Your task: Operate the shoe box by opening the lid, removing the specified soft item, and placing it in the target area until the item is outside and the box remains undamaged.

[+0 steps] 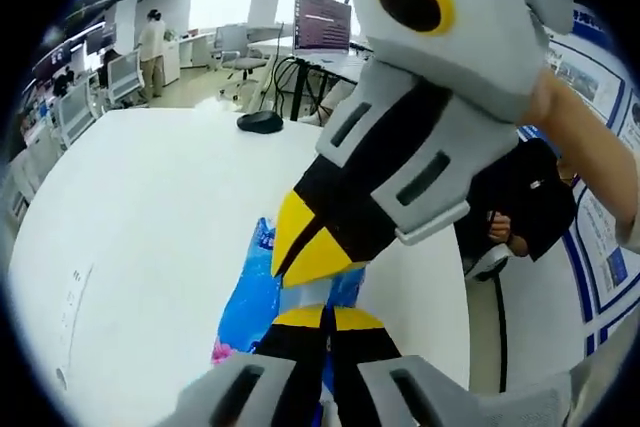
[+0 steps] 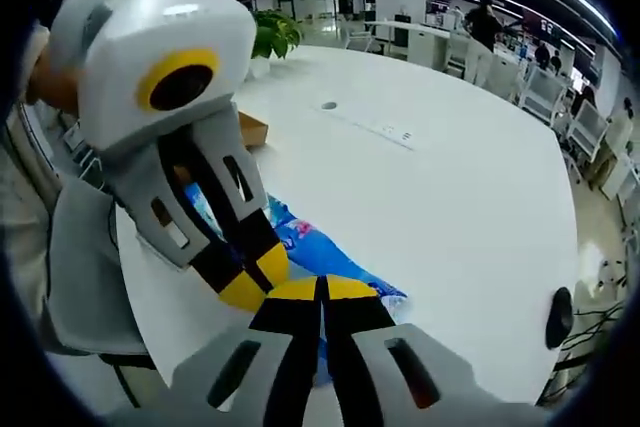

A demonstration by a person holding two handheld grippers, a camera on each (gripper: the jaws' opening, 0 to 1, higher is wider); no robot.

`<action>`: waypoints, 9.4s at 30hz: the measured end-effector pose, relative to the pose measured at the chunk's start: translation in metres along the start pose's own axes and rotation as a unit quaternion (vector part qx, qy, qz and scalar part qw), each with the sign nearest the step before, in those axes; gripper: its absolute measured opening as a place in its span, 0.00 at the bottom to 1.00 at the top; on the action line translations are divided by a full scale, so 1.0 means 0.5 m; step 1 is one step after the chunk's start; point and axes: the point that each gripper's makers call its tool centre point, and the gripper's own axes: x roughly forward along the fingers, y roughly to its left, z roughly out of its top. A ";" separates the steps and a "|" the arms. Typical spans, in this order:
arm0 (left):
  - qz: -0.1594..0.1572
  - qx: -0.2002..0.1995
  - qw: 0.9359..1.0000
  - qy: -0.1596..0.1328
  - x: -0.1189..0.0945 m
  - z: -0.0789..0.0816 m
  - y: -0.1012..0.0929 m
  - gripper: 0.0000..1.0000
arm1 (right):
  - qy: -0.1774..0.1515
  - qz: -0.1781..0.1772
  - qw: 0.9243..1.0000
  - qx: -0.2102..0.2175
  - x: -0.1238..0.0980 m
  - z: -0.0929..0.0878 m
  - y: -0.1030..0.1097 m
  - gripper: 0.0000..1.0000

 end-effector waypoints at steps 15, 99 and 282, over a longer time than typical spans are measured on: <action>-0.002 0.005 0.999 0.040 0.061 -0.060 0.020 0.00 | 0.030 0.003 1.000 0.003 0.076 -0.060 -0.016 0.00; 0.145 0.015 0.979 -0.144 -0.533 -0.275 -0.056 0.67 | -0.005 0.028 0.985 -0.171 -0.032 0.136 0.343 0.51; 0.323 -0.136 0.922 -0.166 -0.746 -0.675 -0.101 0.99 | 0.094 0.123 0.927 -0.341 -0.018 0.246 0.304 0.14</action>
